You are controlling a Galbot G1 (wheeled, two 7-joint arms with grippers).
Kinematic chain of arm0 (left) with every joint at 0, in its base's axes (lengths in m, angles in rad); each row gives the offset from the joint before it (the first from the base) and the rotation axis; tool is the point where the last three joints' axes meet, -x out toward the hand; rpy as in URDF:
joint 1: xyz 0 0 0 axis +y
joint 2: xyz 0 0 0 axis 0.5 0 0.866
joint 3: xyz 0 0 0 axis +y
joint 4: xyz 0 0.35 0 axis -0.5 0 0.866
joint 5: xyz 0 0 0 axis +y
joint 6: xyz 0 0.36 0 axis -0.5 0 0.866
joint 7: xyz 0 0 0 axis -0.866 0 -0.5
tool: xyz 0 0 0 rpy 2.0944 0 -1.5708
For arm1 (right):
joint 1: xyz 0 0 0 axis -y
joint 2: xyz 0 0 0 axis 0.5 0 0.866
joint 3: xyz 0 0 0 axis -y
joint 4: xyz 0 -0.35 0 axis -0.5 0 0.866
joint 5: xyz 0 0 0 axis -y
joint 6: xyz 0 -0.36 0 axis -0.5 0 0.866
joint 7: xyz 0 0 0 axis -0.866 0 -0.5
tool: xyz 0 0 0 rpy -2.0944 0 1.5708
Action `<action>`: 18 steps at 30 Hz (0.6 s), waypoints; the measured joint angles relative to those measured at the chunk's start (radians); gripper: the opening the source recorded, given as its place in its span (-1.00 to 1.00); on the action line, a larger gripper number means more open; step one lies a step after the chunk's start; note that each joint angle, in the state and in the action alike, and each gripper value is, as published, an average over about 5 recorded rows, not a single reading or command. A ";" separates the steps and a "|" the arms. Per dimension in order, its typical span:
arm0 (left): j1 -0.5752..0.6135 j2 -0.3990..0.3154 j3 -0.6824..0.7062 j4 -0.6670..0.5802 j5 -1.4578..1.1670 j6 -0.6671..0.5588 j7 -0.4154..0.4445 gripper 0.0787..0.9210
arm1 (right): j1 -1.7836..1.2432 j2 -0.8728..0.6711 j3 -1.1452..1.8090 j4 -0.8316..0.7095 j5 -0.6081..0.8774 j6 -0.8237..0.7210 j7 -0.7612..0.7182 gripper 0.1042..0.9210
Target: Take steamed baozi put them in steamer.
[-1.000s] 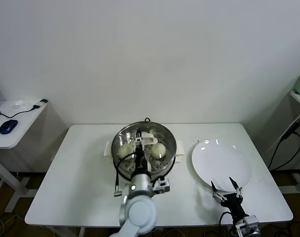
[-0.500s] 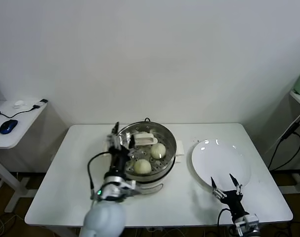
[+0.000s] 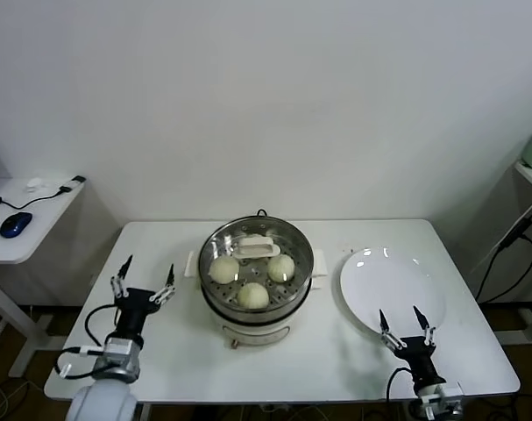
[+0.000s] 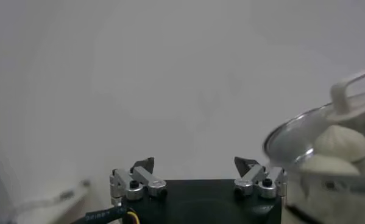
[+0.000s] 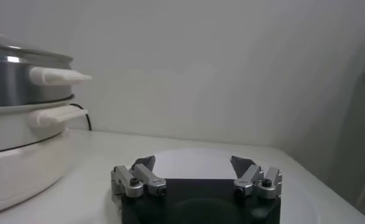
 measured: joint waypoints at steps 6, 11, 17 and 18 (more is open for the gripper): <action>0.021 0.014 -0.031 0.126 -0.171 -0.110 0.019 0.77 | -0.007 0.007 0.007 0.002 0.005 0.000 0.016 0.76; 0.037 0.020 -0.040 0.198 -0.248 -0.169 0.032 0.77 | -0.011 0.013 0.008 0.010 0.008 -0.004 0.021 0.76; 0.057 0.024 -0.042 0.237 -0.299 -0.205 0.044 0.77 | -0.011 0.016 0.009 0.016 0.010 -0.007 0.027 0.76; 0.060 0.024 -0.042 0.240 -0.306 -0.209 0.046 0.77 | -0.011 0.016 0.009 0.017 0.010 -0.008 0.028 0.76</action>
